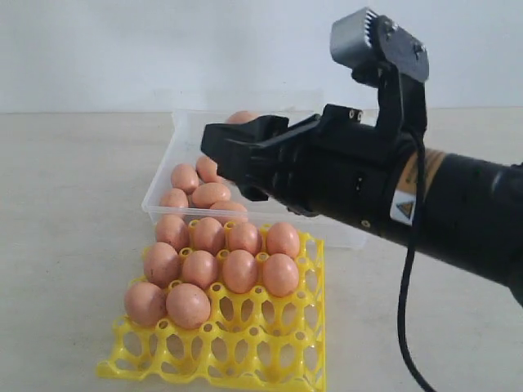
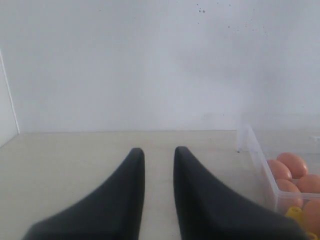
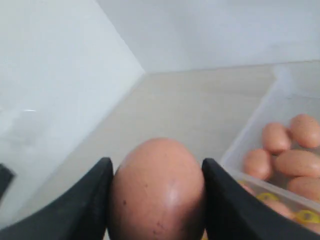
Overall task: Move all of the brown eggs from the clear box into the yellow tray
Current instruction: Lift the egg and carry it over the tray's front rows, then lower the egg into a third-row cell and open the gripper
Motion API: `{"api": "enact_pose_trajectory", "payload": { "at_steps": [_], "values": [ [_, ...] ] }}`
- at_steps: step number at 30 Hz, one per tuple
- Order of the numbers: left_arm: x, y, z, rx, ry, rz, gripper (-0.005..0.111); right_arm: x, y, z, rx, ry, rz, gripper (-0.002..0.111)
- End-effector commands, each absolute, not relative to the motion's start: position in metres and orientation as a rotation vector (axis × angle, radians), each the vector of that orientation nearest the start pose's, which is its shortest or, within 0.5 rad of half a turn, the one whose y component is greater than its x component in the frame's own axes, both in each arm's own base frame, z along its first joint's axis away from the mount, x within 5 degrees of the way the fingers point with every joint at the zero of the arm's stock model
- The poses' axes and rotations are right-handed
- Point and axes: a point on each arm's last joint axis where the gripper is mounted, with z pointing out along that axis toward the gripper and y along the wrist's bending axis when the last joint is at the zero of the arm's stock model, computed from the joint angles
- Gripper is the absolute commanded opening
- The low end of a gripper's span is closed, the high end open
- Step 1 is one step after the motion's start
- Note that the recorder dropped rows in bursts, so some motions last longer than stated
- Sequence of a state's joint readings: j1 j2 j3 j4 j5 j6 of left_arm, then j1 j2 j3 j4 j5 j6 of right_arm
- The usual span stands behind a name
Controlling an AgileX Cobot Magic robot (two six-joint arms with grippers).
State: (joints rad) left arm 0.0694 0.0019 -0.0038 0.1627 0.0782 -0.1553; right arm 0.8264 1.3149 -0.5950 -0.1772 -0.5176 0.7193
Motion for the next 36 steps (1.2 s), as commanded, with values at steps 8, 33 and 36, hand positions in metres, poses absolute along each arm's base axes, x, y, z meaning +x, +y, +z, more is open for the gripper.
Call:
{"api": "enact_pose_trajectory", "payload": {
  "at_steps": [8,33,36],
  "values": [
    [0.056,0.005,0.206,-0.054,1.558,0.061,0.022,0.181,0.220,0.218,-0.449,1.894,1.304,0.000],
    [0.056,0.005,0.206,-0.054,1.558,0.061,0.022,0.213,0.234,0.139,-0.492,2.293,0.904,0.000],
    [0.056,0.005,0.206,-0.054,1.558,0.061,0.022,0.213,0.233,0.137,-0.510,2.301,0.878,0.000]
  ]
}}
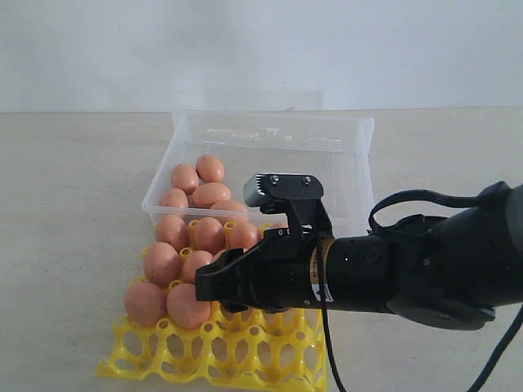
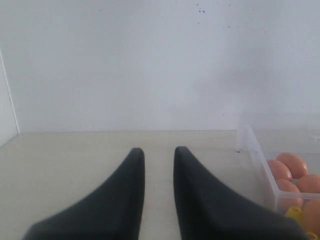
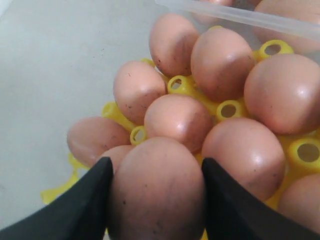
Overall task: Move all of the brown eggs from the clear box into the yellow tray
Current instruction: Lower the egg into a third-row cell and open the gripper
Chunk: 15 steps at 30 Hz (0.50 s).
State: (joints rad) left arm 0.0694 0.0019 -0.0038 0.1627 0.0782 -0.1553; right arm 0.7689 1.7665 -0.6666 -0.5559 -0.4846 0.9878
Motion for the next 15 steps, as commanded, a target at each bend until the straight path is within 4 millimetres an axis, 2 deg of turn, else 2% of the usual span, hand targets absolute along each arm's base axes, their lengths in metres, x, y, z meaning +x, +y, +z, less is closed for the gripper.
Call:
{"api": "enact_pose_trajectory", "payload": {
  "at_steps": [1,13,15],
  "values": [
    [0.0563,0.0046,0.2064,-0.054,1.558,0.061,0.022,0.2131,0.2331,0.1373,-0.510,2.301,0.878,0.000],
    [0.0563,0.0046,0.2064,-0.054,1.558,0.061,0.022,0.2117,0.2371,0.1412,-0.588,2.231,0.918,0.000],
    [0.0563,0.0046,0.2064,-0.054,1.558,0.061,0.022,0.2117,0.2373,0.1416,-0.588,2.227,0.923,0.009]
  ]
}}
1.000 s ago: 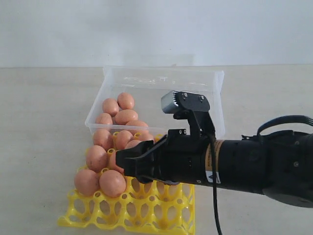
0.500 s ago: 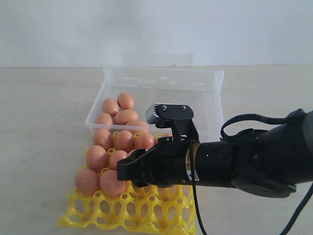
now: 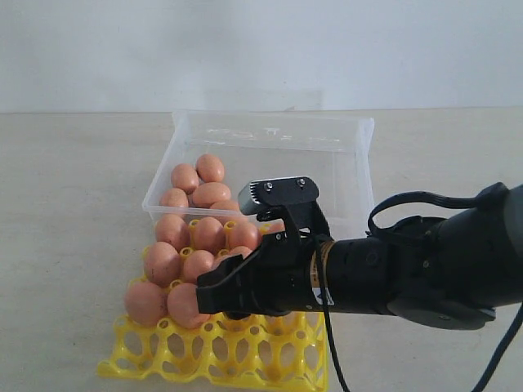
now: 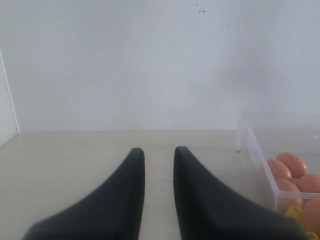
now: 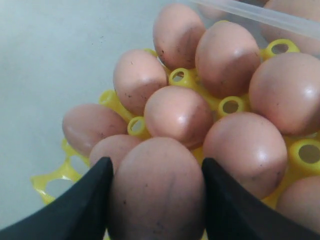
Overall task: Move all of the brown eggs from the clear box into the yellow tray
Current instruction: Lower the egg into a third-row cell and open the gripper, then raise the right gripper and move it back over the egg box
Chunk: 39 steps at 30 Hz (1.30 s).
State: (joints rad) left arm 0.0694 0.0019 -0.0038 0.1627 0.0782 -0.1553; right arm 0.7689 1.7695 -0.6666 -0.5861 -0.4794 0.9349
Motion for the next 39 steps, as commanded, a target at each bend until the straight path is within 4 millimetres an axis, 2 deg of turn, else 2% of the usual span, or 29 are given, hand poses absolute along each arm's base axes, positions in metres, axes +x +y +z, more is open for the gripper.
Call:
{"api": "enact_pose_trajectory", "payload": {
  "at_steps": [1,2,5,12,17,20,21,23,24,25,26,27,28,29,30,31,33,36,38,39],
  "values": [
    [0.056,0.005,0.206,-0.054,1.558,0.061,0.022,0.212,0.237,0.142,-0.588,2.227,0.923,0.022],
    [0.056,0.005,0.206,-0.054,1.558,0.061,0.022,0.212,0.237,0.142,-0.588,2.227,0.923,0.036],
    [0.056,0.005,0.206,-0.054,1.558,0.061,0.022,0.212,0.237,0.141,-0.586,2.229,0.921,0.053],
    [0.056,0.005,0.206,-0.054,1.558,0.061,0.022,0.212,0.237,0.141,-0.582,2.230,0.921,0.065],
    [0.056,0.005,0.206,-0.054,1.558,0.061,0.022,0.212,0.237,0.142,-0.551,2.238,0.942,0.065],
    [0.056,0.005,0.206,-0.054,1.558,0.061,0.022,0.211,0.241,0.152,-0.480,2.194,1.061,0.065],
    [0.056,0.005,0.206,-0.054,1.558,0.061,0.022,0.210,0.245,0.163,-0.469,2.118,1.152,0.064],
    [0.056,0.005,0.206,-0.054,1.558,0.061,0.022,0.211,0.251,0.188,-0.477,1.969,1.261,0.057],
    [0.056,0.005,0.206,-0.054,1.558,0.061,0.022,0.216,0.257,0.209,-0.491,1.869,1.294,0.045],
    [0.056,0.005,0.206,-0.054,1.558,0.061,0.022,0.219,0.260,0.222,-0.505,1.814,1.297,0.035],
    [0.056,0.005,0.206,-0.054,1.558,0.061,0.022,0.225,0.266,0.243,-0.564,1.700,1.264,0.015],
    [0.056,0.005,0.206,-0.054,1.558,0.061,0.022,0.230,0.270,0.259,-0.608,1.610,1.231,0.003],
    [0.056,0.005,0.206,-0.054,1.558,0.061,0.022,0.240,0.278,0.283,-0.637,1.514,1.165,0.000],
    [0.056,0.005,0.206,-0.054,1.558,0.061,0.022,0.247,0.281,0.295,-0.654,1.495,1.101,0.000],
    [0.056,0.005,0.206,-0.054,1.558,0.061,0.022,0.262,0.284,0.313,-0.679,1.539,0.921,0.000],
    [0.056,0.005,0.206,-0.054,1.558,0.061,0.022,0.272,0.283,0.319,-0.675,1.614,0.800,0.000],
    [0.056,0.005,0.206,-0.054,1.558,0.061,0.022,0.292,0.276,0.324,-0.658,1.832,0.494,0.000],
    [0.056,0.005,0.206,-0.054,1.558,0.061,0.022,0.314,0.262,0.312,-0.664,2.166,0.033,0.000],
    [0.056,0.005,0.206,-0.054,1.558,0.061,0.022,0.319,0.260,0.303,-0.803,2.306,-0.148,0.000],
    [0.056,0.005,0.206,-0.054,1.558,0.061,0.022,0.319,0.264,0.297,-0.934,2.355,-0.175,0.000]
  ]
}}
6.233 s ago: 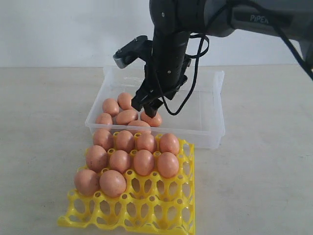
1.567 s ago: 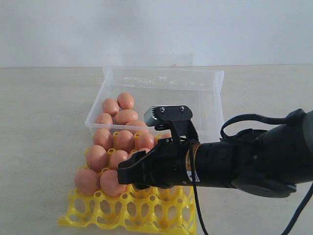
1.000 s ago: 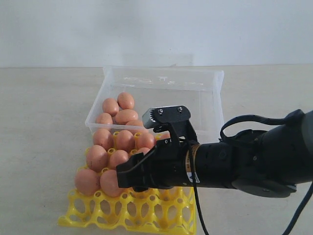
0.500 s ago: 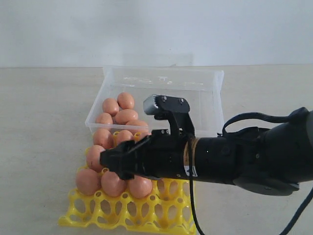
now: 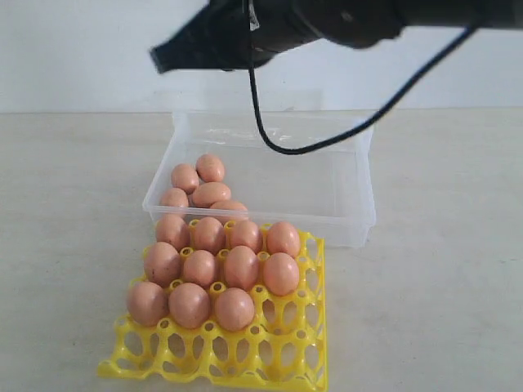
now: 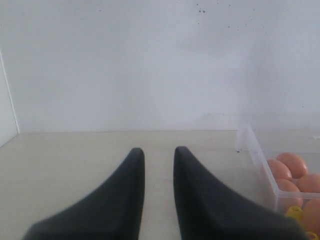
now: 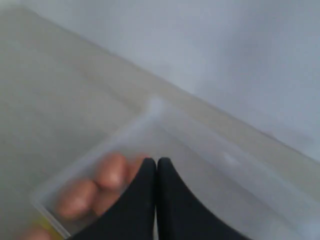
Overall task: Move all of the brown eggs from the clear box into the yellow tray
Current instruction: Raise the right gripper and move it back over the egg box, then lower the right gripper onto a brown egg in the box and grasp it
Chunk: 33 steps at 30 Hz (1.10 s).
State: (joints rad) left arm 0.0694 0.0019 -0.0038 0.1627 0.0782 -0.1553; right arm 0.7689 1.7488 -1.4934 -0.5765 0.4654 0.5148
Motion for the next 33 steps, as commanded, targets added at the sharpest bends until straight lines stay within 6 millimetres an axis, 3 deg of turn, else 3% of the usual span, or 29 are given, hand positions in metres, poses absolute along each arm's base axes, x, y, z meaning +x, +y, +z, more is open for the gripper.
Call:
{"api": "enact_pose_trajectory", "payload": {
  "at_steps": [1,2,4,8,12,13,15,18,19,23,33],
  "values": [
    [0.056,0.005,0.206,-0.054,1.558,0.061,0.022,0.320,0.268,0.296,-1.039,2.391,-0.162,0.000],
    [0.056,0.005,0.206,-0.054,1.558,0.061,0.022,0.318,0.276,0.292,-1.156,2.429,-0.100,0.000],
    [0.056,0.005,0.206,-0.054,1.558,0.061,0.022,0.323,0.286,0.288,-1.210,2.534,0.067,0.000],
    [0.056,0.005,0.206,-0.054,1.558,0.061,0.022,0.358,0.297,0.278,-1.088,2.612,0.393,0.000],
    [0.056,0.005,0.206,-0.054,1.558,0.061,0.022,0.407,0.288,0.256,-0.915,2.637,0.656,0.000],
    [0.056,0.005,0.206,-0.054,1.558,0.061,0.022,0.411,0.286,0.251,-0.961,2.618,0.643,0.000],
    [0.056,0.005,0.206,-0.054,1.558,0.061,0.022,0.414,0.288,0.238,-1.124,2.560,0.589,0.015],
    [0.056,0.005,0.206,-0.054,1.558,0.061,0.022,0.413,0.293,0.218,-1.271,2.537,0.446,0.053],
    [0.056,0.005,0.206,-0.054,1.558,0.061,0.022,0.414,0.294,0.212,-1.304,2.538,0.380,0.058],
    [0.056,0.005,0.206,-0.054,1.558,0.061,0.022,0.420,0.292,0.195,-1.333,2.546,0.261,0.059],
    [0.056,0.005,0.206,-0.054,1.558,0.061,0.022,0.424,0.298,0.165,-1.373,2.554,0.293,0.059]
  ]
}}
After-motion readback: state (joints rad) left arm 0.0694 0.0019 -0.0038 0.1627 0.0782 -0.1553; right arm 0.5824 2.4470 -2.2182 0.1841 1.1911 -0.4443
